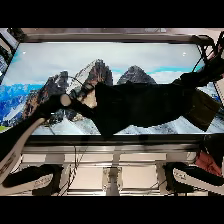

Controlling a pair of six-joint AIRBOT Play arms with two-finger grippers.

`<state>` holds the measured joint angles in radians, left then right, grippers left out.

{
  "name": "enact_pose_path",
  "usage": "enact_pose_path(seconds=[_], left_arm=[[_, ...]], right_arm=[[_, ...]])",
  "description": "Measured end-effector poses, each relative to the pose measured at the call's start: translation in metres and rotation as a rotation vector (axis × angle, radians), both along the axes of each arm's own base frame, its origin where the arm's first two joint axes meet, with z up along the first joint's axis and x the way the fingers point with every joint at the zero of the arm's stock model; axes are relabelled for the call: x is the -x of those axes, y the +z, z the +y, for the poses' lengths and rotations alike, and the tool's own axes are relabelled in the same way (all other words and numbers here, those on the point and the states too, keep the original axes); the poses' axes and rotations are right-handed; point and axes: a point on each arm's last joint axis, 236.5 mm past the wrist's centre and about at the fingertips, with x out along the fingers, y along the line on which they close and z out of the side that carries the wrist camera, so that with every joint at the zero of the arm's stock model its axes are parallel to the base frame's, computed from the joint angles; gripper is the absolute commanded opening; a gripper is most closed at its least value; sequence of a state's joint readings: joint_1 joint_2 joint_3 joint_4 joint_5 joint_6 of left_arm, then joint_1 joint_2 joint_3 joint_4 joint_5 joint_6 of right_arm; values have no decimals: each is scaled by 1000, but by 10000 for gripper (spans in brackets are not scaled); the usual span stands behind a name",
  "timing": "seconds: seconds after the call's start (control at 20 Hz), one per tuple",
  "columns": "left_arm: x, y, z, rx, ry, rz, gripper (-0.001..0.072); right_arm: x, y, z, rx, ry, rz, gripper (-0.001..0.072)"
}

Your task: Fold the clothes and pants, and hang the long-sleeved shirts on hangers.

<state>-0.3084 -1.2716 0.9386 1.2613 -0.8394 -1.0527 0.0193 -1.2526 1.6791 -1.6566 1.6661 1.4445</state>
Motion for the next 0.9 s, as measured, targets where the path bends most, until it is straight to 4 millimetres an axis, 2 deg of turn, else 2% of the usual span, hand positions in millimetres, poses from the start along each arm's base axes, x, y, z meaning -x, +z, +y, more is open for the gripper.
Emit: enact_pose_path(seconds=[0.05, 0.1, 0.2, 0.25, 0.35, 0.45, 0.55, 0.7, 0.8, 0.9], left_arm=[[-17, 28, 23, -14, 62, -76, 45], [-34, 62, 54, -28, 149, -165, 45], [-57, 139, 126, -46, 346, -348, 45], [-60, 175, 163, -59, 440, -435, 45], [-53, 245, 233, -90, 617, -601, 43], [-35, 295, 287, -127, 757, -717, 43], [-18, 330, 326, -168, 858, -803, 43], [-8, 356, 358, -193, 940, -865, 43], [-13, 366, 372, -185, 976, -884, 42], [-26, 376, 382, -144, 1007, -898, 43]], right_arm=[[-8, 5, 4, -12, 20, -37, 27], [-17, 12, 9, -24, 41, -87, 26], [-38, 34, 14, -31, 79, -207, 26], [-48, 48, 16, -30, 97, -270, 26], [-67, 79, 22, -29, 133, -405, 25], [-83, 114, 28, -31, 171, -548, 25], [-97, 153, 34, -31, 196, -701, 24], [-116, 211, 42, -49, 213, -926, 23], [-129, 241, 44, -98, 205, -1053, 21], [-146, 256, 40, -208, 166, -1136, 21]])
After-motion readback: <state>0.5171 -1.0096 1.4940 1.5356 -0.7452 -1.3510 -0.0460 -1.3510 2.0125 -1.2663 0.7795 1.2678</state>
